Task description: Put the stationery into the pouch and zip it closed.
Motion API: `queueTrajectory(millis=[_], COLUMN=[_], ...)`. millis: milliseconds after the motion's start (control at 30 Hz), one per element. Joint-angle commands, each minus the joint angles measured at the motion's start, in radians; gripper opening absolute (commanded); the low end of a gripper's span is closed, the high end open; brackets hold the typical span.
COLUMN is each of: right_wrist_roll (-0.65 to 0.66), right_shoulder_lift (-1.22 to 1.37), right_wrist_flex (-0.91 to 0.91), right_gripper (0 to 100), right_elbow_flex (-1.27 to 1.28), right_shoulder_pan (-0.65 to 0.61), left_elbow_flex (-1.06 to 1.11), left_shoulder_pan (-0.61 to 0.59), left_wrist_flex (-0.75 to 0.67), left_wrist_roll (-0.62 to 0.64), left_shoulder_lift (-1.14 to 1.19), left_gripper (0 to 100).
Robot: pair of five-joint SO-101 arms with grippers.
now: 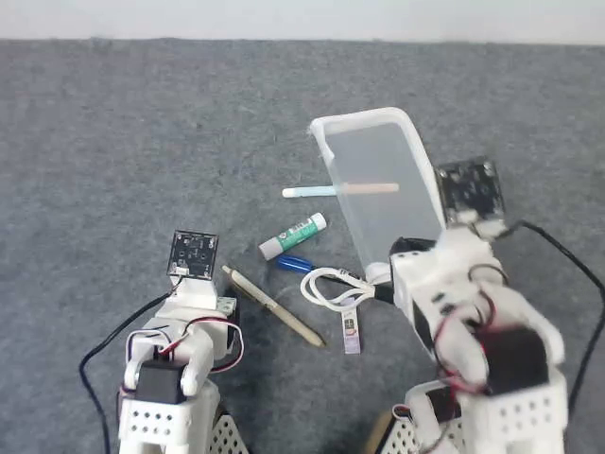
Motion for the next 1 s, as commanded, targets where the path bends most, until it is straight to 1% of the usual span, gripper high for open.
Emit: queueTrajectory(millis=[0, 133, 233, 400, 467, 533, 600, 667, 800, 967], right_wrist_roll=[-0.009, -0.011, -0.011, -0.109, -0.121, -0.123, -0.132, -0.169, -0.181, -0.186], right_shoulder_lift=[0.065, 0.122, 0.163, 0.239, 0.271, 0.3, 0.326, 0.346, 0.378, 0.432], right_wrist_flex=[0.007, -0.004, 0.001, -0.002, -0.004, -0.004, -0.002, -0.001, -0.008, -0.071], right_gripper=[0.9, 0.9, 0.9, 1.0, 1.3, 4.9, 10.1, 13.6, 13.7, 13.7], right_elbow_flex=[-0.057, -0.055, -0.055, -0.055, -0.055, -0.055, -0.055, -0.055, -0.055, -0.055], right_shoulder_pan=[-0.01, -0.013, -0.062, -0.137, -0.163, -0.185, -0.189, -0.189, -0.193, -0.194], left_elbow_flex=[-0.013, -0.013, -0.013, -0.013, -0.013, -0.013, -0.013, -0.013, -0.013, -0.013], left_shoulder_pan=[-0.003, -0.003, -0.003, -0.003, -0.003, -0.003, -0.003, -0.003, -0.003, -0.003], left_wrist_flex=[0.005, 0.005, 0.005, 0.005, 0.005, 0.005, 0.005, 0.005, 0.005, 0.005], left_wrist_roll=[-0.002, -0.002, -0.002, -0.002, -0.002, -0.002, -0.002, -0.002, -0.002, -0.002], left_shoulder_lift=[-0.018, -0.018, -0.018, -0.018, -0.018, -0.018, -0.018, -0.018, -0.018, -0.018], left_gripper=[8, 8, 8, 8, 8, 8, 8, 8, 8, 8])
